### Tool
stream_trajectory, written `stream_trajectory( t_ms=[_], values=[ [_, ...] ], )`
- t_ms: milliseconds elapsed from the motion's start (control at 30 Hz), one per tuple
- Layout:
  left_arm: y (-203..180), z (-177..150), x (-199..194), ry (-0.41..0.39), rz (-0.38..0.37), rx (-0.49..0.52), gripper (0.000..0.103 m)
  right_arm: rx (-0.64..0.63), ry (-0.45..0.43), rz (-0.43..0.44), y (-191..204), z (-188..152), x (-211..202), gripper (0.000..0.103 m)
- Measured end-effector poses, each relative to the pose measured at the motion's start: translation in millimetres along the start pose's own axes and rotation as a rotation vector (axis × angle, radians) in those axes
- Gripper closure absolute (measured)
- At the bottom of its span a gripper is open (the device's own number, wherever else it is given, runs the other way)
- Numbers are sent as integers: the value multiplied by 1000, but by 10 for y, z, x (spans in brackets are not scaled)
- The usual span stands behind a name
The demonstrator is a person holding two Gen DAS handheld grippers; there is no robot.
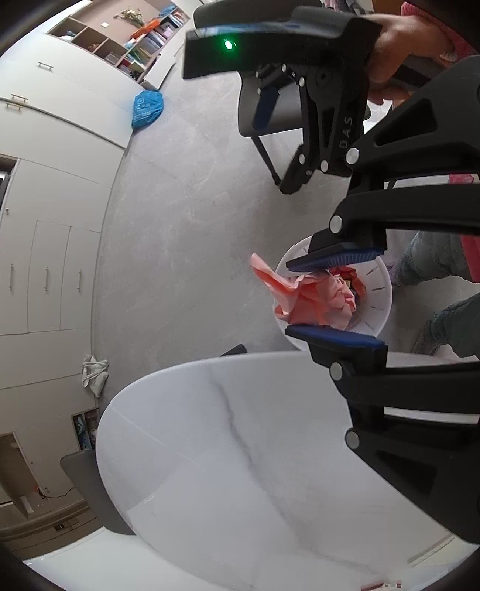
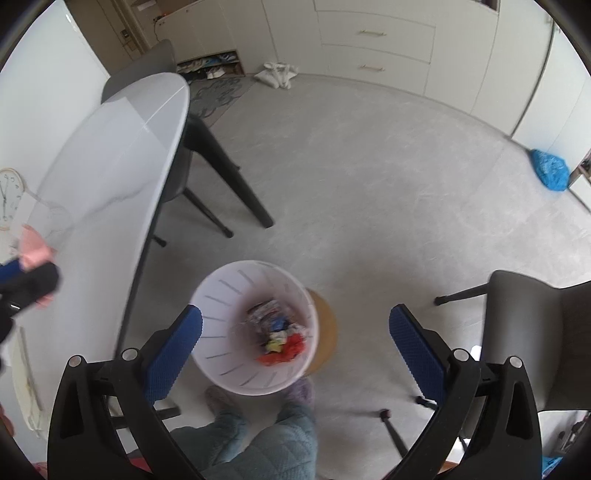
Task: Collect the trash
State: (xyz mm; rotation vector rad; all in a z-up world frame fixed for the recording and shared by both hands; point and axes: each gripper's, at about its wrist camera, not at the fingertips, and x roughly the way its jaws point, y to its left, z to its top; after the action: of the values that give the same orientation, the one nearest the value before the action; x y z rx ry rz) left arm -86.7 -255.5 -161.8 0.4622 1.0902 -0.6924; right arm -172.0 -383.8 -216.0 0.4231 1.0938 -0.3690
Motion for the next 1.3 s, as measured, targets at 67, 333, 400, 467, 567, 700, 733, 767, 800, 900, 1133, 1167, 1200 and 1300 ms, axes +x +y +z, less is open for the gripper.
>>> stream_trajectory(
  t_ms=[67,333,400,467,567,700,733,767,800,900,1133,1167,1200,1300],
  values=[
    [-122,-21,237,43,-8,2,74,0,4,-47,-141,-15,-23,3],
    [-399,-244,1386,240,-2,-17,72,120,43,-91,-752,-221,82,2],
    [-386,-334,1653,291,1,-35,71,144,50,-90,-855,-279,111,2],
    [-369,-411,1921,342,4,-54,62,167,58,-92,-944,-335,145,2],
    [-358,-513,2226,390,15,-53,42,188,79,-96,-1010,-391,222,2],
    [-417,-617,2483,430,27,-12,20,199,108,-100,-1064,-437,335,2],
    [-430,-634,2527,439,26,-3,18,202,115,-100,-1077,-443,366,3],
    [-446,-646,2561,447,24,1,17,204,122,-101,-1078,-440,393,3],
    [-452,-644,2583,452,21,3,15,207,128,-102,-1076,-448,421,2],
    [-492,-627,2576,447,3,2,14,214,137,-103,-1081,-450,467,2],
    [-664,-491,2293,386,-51,35,13,208,116,-122,-1076,-394,385,2],
    [-679,-455,2209,369,-61,43,13,197,106,-139,-1080,-379,341,2],
    [-697,-406,2078,342,-71,51,13,186,93,-166,-1094,-366,290,3],
    [-677,-268,1724,267,-96,51,13,167,51,-227,-1136,-299,114,3]
  ],
)
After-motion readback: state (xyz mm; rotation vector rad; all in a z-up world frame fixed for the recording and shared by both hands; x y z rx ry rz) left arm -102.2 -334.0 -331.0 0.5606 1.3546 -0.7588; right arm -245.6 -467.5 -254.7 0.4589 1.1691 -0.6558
